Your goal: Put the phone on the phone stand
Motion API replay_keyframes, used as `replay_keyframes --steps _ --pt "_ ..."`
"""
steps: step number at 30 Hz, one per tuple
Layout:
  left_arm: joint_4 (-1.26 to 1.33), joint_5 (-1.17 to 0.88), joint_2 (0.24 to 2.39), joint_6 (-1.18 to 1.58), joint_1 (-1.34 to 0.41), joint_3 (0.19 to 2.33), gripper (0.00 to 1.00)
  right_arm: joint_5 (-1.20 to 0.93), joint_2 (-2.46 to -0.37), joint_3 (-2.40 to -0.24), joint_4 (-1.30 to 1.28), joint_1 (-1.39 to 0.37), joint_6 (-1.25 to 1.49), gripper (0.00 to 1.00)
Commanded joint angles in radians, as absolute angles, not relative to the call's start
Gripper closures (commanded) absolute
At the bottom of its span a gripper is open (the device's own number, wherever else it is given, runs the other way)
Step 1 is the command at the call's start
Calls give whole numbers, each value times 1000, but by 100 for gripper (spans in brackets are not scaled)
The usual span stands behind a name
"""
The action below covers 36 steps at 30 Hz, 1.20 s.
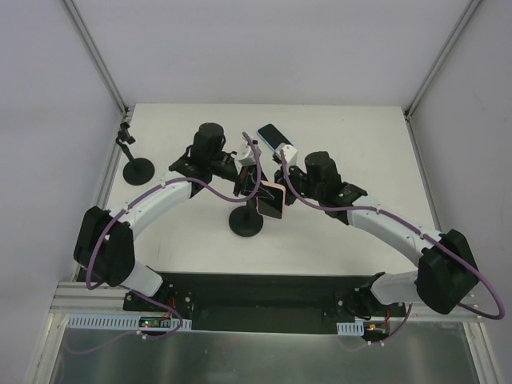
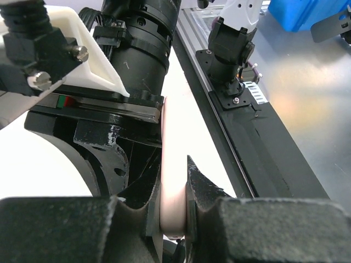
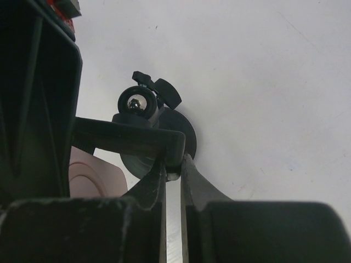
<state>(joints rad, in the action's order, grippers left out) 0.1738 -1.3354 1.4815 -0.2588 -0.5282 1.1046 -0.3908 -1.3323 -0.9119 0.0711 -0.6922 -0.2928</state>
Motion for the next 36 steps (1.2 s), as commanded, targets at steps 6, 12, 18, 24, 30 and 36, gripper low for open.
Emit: replay_keyframes --steps 6,12,18,24,30,36 --pt "180 -1480 1552 -282 -468 1200 100 -543 -1325 -953 92 -680 -321 100" --pt "117 -1401 1503 -345 -466 1128 100 -591 -1327 -968 63 -649 -345 99" --pt "77 -1381 1488 -376 -466 1129 100 -716 -1362 -1025 -35 -641 -397 100" --pt "57 -1344 1497 -409 -482 1137 100 -700 -1382 -1057 -52 -634 -382 100" --pt "60 -1207 1439 -460 -485 1092 100 -647 -1387 -1063 -31 -634 -333 99" --pt "126 -893 1349 -356 -495 1029 100 -386 -1292 -942 82 -635 -250 100"
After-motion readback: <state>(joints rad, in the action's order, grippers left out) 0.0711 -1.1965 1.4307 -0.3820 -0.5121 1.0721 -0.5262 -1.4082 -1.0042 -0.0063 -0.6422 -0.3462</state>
